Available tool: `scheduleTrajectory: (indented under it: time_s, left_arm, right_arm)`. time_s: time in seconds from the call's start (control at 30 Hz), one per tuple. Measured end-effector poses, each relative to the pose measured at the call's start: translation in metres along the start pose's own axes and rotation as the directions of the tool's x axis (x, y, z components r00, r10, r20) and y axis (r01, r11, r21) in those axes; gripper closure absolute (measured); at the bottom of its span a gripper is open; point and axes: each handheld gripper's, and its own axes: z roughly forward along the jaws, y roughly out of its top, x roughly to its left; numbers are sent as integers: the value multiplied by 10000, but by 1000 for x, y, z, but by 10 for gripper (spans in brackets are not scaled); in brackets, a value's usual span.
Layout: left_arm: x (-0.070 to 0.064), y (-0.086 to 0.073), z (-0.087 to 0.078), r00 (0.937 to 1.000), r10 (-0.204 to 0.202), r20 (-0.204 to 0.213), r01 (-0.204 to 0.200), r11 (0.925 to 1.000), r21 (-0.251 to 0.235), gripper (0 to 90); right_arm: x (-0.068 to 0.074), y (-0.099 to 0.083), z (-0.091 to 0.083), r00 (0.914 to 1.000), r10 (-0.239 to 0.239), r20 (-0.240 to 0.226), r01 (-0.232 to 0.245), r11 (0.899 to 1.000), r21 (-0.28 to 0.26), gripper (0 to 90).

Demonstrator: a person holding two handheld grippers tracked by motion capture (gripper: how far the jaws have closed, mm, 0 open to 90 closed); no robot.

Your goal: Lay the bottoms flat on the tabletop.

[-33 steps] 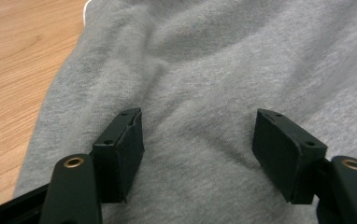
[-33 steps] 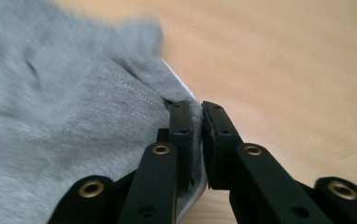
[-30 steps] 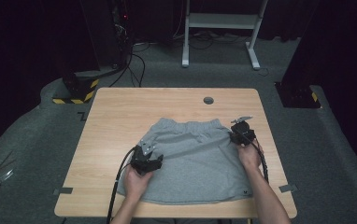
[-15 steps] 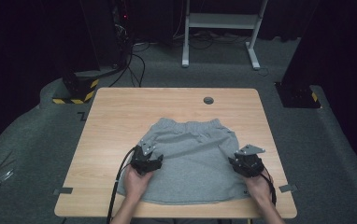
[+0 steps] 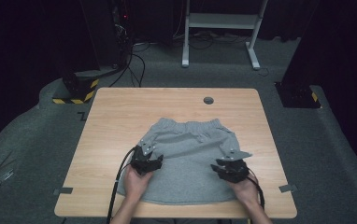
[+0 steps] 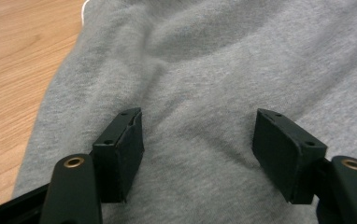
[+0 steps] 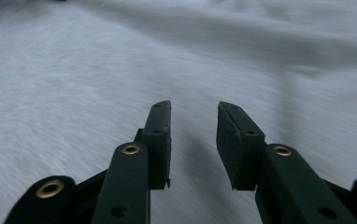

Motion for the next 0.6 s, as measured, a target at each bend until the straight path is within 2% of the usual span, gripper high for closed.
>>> scheduleTrajectory:
  time_s: [0.1,0.17,0.3,0.37,0.47,0.57,0.6]
  left_arm:
    - [-1,-1,-1,10000,-35,18,35,10000,11,336]
    - [-1,-2,-2,9999,-86,93,86,10000,-5,335]
    - [-2,-2,-3,9997,-68,244,68,10000,10,335]
    - [-3,-1,-4,9996,-45,276,45,10000,35,352]
    - [0,8,-6,9997,37,237,-40,9999,124,369]
    - [5,16,-8,9999,72,136,-73,10000,25,385]
    - [11,26,-8,10000,28,47,-28,10000,-95,391]
  right_arm:
    - [10,5,24,9991,-330,-283,347,9975,618,648]
    - [13,4,25,9988,-460,-192,469,9977,484,669]
    - [25,-11,8,9918,-1108,-633,1144,9919,555,706]
    - [26,-16,0,9886,-1245,-844,1305,9890,695,705]
    - [24,-16,-4,9910,-1171,-644,1204,9914,504,681]
    - [16,-3,-1,9975,-709,40,708,9974,131,648]
    - [11,4,4,9989,-451,125,450,9990,83,647]
